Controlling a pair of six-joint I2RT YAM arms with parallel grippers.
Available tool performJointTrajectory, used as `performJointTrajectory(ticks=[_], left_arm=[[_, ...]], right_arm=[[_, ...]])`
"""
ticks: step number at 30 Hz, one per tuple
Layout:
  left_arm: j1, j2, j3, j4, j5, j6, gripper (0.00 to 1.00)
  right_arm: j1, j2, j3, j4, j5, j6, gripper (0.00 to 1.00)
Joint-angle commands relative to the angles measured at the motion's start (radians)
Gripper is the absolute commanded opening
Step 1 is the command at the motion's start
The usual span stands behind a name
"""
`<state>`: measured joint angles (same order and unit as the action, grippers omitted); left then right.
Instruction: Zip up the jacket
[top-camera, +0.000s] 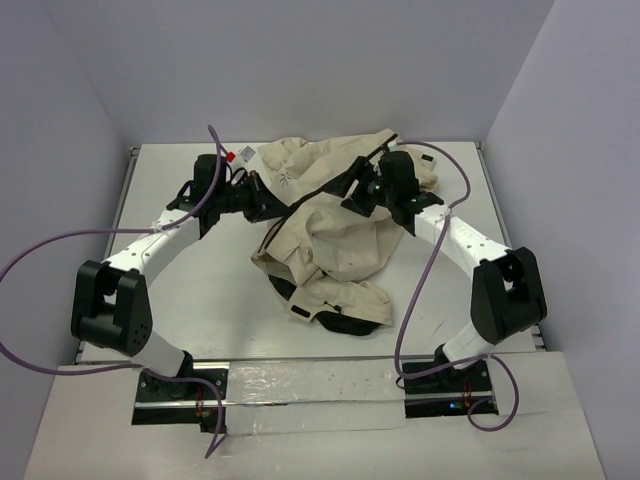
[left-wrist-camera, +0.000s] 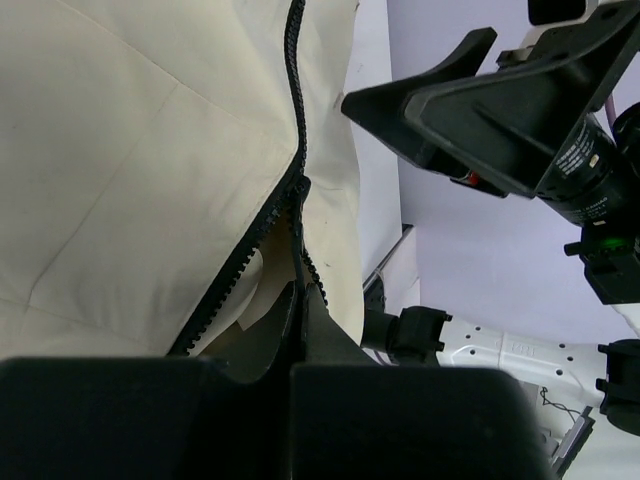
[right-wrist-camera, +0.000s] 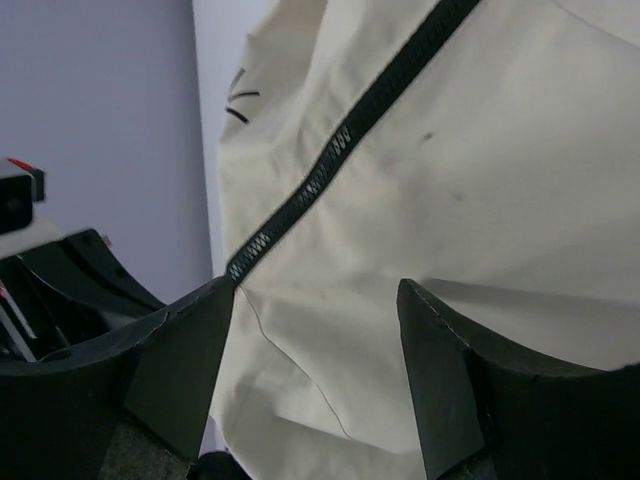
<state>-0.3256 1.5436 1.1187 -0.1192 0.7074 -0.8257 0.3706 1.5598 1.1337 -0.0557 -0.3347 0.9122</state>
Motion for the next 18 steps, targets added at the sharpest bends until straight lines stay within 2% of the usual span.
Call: performJointTrajectory(ticks=[1,5,14,18], left_arm=[[0.0,-0.04,0.006,0.041,0.018,0.02,0.0],[0.0,-0.043,0.014,0.028,0.015,0.032,0.0],[0.0,-0.064,0.003,0.024,0.027,0.038,0.0],[-0.001,-0.073,-0.008,0.022,0.031,0.039,0.0]], right_arm=[[-0.001,0.064,0.061,0.145,0.011,0.111,0.74],[0.0,0.115,0.068,0.198,-0.019,0.157,0.74],[0.024,0.225,0.185,0.18,-0.041,0.169,0.74],[0.038,0.272,0.248,0.173,-0.047,0.173,0.7]])
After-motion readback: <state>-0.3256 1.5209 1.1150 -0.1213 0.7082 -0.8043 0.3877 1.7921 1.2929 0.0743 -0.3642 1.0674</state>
